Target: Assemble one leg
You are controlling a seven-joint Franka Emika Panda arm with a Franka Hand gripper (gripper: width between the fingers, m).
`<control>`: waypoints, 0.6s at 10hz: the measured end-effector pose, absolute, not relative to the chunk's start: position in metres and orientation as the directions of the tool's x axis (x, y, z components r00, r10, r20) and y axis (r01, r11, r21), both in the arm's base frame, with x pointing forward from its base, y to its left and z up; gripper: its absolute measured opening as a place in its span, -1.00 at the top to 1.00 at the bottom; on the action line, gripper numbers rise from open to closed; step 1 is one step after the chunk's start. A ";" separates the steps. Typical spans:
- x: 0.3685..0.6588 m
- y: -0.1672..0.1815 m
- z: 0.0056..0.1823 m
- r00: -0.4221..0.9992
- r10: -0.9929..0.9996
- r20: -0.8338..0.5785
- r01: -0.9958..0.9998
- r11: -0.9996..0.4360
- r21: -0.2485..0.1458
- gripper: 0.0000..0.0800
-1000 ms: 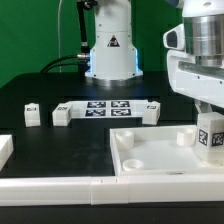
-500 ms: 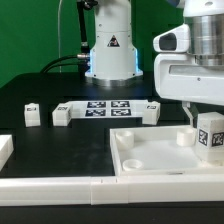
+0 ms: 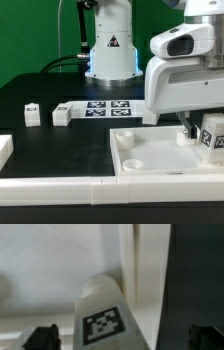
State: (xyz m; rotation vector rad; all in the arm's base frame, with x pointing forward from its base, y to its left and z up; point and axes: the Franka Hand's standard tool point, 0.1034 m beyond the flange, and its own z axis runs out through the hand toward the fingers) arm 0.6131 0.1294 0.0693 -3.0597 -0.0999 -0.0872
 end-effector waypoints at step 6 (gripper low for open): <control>0.614 0.125 0.069 0.945 0.318 0.073 0.321 -0.946 -0.043 -0.34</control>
Offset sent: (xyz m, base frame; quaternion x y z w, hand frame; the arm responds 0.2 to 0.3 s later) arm 0.0000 0.0000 0.0000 0.0000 0.0000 -0.1790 0.9838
